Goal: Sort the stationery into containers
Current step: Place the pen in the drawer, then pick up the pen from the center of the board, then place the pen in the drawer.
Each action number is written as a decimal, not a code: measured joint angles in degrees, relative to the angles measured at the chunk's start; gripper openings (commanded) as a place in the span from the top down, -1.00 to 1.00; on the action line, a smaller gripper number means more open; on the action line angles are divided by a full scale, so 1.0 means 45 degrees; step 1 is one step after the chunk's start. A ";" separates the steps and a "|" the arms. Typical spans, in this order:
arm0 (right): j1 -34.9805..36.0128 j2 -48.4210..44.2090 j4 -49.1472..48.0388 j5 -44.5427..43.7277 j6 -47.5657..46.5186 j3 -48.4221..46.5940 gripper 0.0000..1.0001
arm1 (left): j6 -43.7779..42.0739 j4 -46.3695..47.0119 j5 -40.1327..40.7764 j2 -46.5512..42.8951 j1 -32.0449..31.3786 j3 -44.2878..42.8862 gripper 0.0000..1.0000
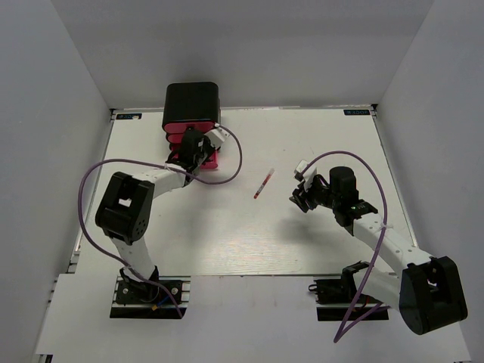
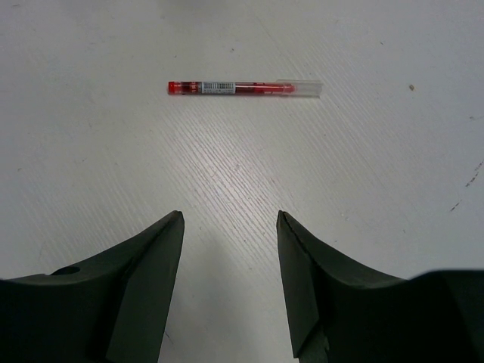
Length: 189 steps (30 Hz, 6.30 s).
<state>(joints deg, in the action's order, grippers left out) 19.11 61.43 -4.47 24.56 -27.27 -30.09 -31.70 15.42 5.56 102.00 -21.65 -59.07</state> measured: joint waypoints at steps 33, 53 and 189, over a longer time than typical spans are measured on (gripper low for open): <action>0.0000 0.0102 0.0015 0.0049 -0.0121 0.0000 -0.19 | 0.0520 0.2618 0.2157 -0.1749 0.0121 0.1666 -0.74; 0.0452 0.2093 0.3026 0.3560 -0.8529 -0.0801 -0.59 | 0.8252 -0.4857 -0.1870 -0.9083 0.0209 0.4260 -0.99; 0.2487 0.5071 0.3725 -0.2535 0.1365 -0.6572 0.09 | 1.4061 -0.2982 0.0646 -0.8131 0.0364 0.6115 -0.37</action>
<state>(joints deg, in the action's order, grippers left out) 30.30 84.25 12.29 13.15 -21.12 -59.66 31.57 2.00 8.47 65.41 -20.01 -31.55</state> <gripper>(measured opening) 0.430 0.651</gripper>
